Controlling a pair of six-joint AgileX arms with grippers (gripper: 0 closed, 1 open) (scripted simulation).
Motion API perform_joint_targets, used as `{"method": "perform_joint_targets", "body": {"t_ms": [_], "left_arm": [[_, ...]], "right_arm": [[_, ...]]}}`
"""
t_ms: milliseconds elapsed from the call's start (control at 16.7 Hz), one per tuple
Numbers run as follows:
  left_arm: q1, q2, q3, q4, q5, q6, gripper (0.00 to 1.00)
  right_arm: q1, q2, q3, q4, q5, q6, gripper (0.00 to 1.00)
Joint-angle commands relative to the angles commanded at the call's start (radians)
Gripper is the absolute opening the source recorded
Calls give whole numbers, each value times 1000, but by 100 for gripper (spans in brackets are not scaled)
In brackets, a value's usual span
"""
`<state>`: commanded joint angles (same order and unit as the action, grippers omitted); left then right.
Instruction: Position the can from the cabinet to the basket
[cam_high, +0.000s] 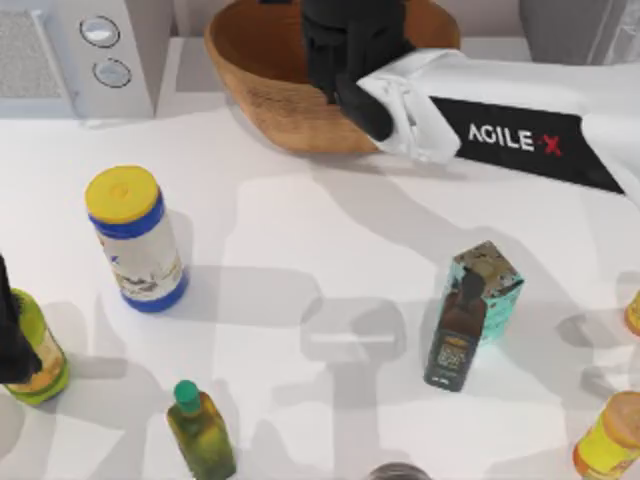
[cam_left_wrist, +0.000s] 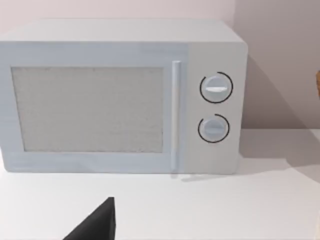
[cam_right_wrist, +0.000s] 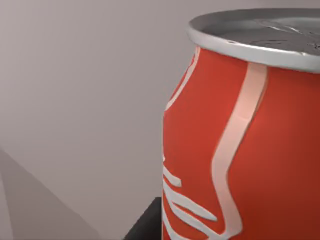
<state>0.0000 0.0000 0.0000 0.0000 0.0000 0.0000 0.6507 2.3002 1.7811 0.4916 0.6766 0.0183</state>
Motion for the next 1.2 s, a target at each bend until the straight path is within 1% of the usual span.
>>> {"method": "perform_joint_targets", "body": {"t_ms": [240,480,1200], "left_arm": [[0,0,0,0,0,0,100],[0,0,0,0,0,0,100],[0,0,0,0,0,0,100]], "right_arm": [[-15,65,97,-13,-15,-2,0],[-17,69,101,-15,-18,-3,0],[-17,69,101,-15,-18,-3,90]]}}
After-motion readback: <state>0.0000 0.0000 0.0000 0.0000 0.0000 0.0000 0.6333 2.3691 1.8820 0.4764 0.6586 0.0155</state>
